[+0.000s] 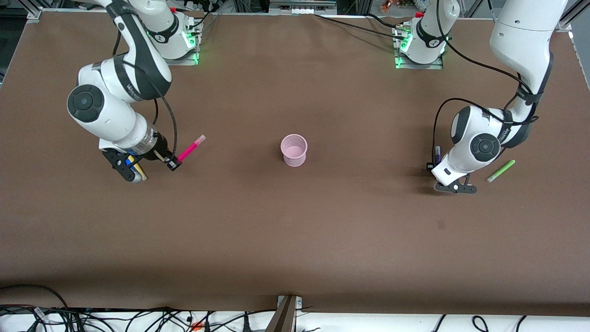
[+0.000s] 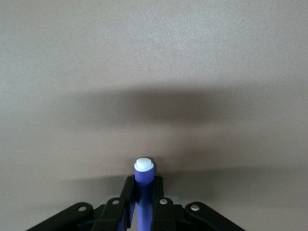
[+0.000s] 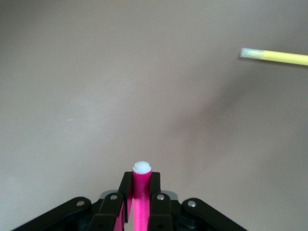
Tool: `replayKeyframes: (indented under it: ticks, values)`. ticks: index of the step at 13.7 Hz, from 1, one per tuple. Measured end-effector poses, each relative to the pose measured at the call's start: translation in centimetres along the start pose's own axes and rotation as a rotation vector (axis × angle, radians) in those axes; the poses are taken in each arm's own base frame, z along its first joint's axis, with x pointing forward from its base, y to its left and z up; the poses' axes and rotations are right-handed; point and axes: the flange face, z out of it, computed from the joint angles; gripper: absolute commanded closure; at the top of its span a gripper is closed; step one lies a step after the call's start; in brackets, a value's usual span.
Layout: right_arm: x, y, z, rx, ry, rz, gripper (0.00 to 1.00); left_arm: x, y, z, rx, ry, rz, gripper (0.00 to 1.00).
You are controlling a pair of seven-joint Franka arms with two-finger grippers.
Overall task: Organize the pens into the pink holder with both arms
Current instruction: 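Lift the pink marker with the right gripper and carry it over the cup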
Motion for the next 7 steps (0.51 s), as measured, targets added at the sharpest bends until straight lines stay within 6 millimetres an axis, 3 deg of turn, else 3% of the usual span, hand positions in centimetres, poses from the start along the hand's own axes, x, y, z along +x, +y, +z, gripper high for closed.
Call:
replayKeyframes:
  ticks: [3, 7]
  values:
    - [-5.1, -4.3, -1.7, 0.004, 0.124, 0.027, 1.00, 0.0, 0.0, 0.0, 0.000, 0.000, -0.001, 1.00]
    - [-11.7, -9.1, -2.2, 0.044, 0.227, 0.058, 1.00, 0.0, -0.1, 0.0, 0.000, 0.000, -0.002, 1.00]
